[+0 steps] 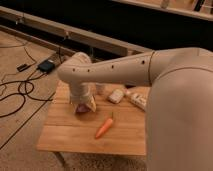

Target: Place the white sponge in the ceramic bowl

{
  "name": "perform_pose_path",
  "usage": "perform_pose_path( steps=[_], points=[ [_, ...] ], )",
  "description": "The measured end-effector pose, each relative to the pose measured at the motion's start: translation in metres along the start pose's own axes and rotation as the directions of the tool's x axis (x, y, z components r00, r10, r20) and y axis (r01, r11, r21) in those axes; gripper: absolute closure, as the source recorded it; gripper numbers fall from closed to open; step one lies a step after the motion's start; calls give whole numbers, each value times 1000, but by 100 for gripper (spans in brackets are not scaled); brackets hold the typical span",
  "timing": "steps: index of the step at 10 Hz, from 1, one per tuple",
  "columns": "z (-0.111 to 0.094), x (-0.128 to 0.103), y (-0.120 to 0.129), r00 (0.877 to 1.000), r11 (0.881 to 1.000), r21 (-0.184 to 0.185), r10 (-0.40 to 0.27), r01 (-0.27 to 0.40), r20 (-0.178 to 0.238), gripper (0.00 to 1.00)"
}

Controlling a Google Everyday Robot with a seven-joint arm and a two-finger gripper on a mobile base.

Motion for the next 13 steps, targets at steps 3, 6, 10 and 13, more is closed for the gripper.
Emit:
perform_pose_path(
  steps=[3,6,10,13],
  points=[
    [1,-1,-1,1000,1000,1,1,-1,-1,35],
    [14,-30,-38,998,997,42,59,-60,28,35],
    [49,-98,-114,979,979,60,191,-195,76,35],
    [74,-134,-159,959,960,52,270,-275,83,35]
  ],
)
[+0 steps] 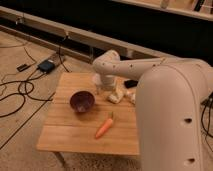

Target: Place the white sponge in the ceramic bowl

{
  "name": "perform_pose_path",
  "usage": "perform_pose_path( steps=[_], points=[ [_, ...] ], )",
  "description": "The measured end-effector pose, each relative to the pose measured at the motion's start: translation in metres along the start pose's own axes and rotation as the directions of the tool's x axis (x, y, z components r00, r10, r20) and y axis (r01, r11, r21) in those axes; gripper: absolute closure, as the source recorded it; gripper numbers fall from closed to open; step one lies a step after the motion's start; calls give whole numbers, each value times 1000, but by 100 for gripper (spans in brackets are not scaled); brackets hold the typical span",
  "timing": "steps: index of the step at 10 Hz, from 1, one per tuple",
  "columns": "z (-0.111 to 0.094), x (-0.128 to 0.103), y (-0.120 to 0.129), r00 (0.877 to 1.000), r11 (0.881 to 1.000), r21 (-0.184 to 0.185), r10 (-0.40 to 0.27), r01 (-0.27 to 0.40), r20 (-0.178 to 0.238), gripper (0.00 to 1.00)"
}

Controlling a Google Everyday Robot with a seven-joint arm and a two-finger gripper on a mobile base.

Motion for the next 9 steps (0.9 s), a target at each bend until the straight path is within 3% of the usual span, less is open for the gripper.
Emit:
perform_pose_path(
  steps=[4,7,9],
  points=[
    [32,-34,-17,998,998,-32,55,-56,-24,35],
    [56,-57,-15,998,995,-88,48,-50,-30,35],
    [70,-66,-16,999,995,-95,33,-36,-39,35]
  ],
)
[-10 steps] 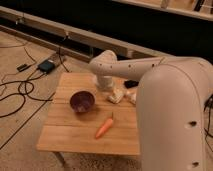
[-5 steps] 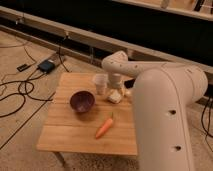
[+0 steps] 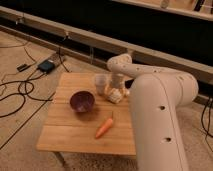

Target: Place the white sponge in the ceramic bowl

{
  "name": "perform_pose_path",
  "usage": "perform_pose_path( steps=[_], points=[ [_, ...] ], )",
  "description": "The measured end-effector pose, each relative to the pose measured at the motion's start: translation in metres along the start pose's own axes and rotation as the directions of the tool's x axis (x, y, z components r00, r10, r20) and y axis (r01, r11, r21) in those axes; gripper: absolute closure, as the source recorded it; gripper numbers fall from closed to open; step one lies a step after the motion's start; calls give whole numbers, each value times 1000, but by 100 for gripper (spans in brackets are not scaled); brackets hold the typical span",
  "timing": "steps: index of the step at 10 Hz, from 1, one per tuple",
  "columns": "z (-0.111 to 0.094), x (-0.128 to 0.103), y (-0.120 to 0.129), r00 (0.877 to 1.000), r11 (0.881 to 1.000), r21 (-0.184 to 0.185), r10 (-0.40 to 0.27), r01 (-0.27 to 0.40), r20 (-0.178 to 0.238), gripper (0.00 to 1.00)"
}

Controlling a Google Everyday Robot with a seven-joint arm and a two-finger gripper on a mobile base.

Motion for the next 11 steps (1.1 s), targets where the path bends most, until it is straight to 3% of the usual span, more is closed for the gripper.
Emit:
perform_pose_path(
  steps=[6,8,9,11],
  points=[
    [30,-5,-9,998,999,37,-26,28,-49,36],
    [33,-6,-8,998,999,31,-23,24,-57,51],
    [32,-6,-8,998,999,26,-21,22,-57,64],
    [19,-6,-3,999,1000,11,-24,25,-46,83]
  ],
)
